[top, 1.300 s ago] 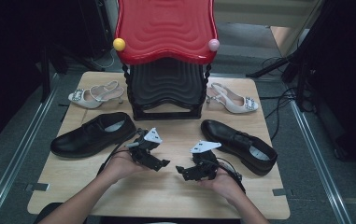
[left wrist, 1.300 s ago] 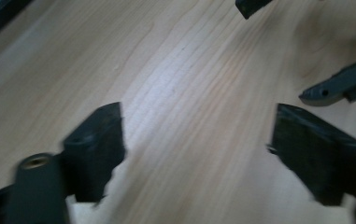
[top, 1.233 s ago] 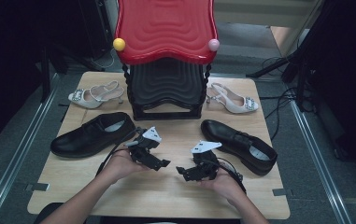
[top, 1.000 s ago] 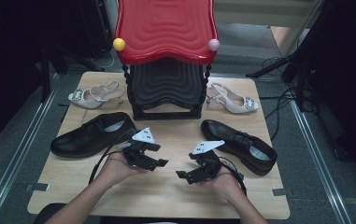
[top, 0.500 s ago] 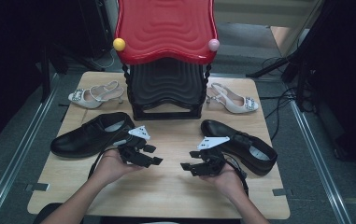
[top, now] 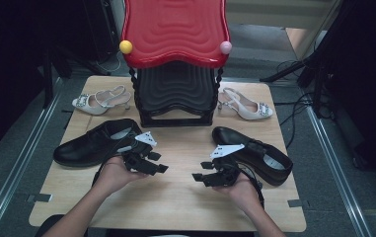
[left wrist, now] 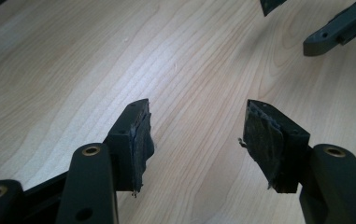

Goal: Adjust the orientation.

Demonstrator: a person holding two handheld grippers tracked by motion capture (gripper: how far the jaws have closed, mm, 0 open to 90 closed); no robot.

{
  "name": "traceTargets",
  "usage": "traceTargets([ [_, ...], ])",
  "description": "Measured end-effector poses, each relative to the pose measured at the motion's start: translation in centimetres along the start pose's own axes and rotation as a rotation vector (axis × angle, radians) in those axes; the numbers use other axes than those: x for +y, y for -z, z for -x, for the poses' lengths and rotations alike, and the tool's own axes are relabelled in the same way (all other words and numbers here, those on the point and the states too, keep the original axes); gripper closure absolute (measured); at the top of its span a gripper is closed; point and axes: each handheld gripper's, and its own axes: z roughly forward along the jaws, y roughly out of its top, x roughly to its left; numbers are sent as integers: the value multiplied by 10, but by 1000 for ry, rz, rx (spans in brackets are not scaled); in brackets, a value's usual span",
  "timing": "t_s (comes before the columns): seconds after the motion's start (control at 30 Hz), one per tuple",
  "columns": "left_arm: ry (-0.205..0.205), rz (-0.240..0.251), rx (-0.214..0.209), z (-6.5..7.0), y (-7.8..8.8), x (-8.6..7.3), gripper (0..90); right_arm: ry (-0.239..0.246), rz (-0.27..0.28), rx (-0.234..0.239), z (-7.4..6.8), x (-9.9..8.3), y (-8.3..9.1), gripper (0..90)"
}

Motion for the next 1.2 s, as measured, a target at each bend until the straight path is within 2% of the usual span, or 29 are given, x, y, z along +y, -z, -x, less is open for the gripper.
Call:
traceTargets([
  [0.03,5,6,4,-1,3,0,419,2,0,0,0,0,0,430],
  [0.07,29,19,-9,-4,9,-1,419,1,-6,5,0,0,-1,431],
  [0.17,41,35,-22,-7,15,-1,424,-1,-9,7,0,0,-1,431],
  [0.23,29,41,13,-8,23,0,427,-1,-17,8,0,0,-2,431],
  [0.33,32,45,20,-11,29,0,422,0,-27,9,0,-1,-2,432],
  [0.53,52,50,53,-22,47,-2,427,-2,-29,6,1,-1,-2,431],
  [0.67,74,28,99,-31,55,-4,429,-5,-35,8,1,-1,-3,430],
  [0.73,96,46,106,-37,62,-6,428,-5,-40,9,0,-1,-3,429],
  [0.87,105,56,126,-43,69,-7,428,-5,-45,9,0,-1,-4,428],
  [0.9,113,55,147,-48,72,-7,426,-1,-50,10,1,-1,-5,425],
  [0.93,113,55,147,-48,72,-7,422,-1,-50,10,1,-1,-5,425],
  [0.97,111,45,178,-52,75,-8,419,-4,-53,9,1,-1,-5,423],
  [1.03,115,44,177,-54,77,-7,419,-6,-56,10,0,-1,-6,422],
  [1.07,129,52,177,-61,79,-6,419,-2,-54,13,0,-1,-6,421],
  [1.2,153,45,179,-70,79,-2,425,-8,-47,14,0,0,-5,422],
])
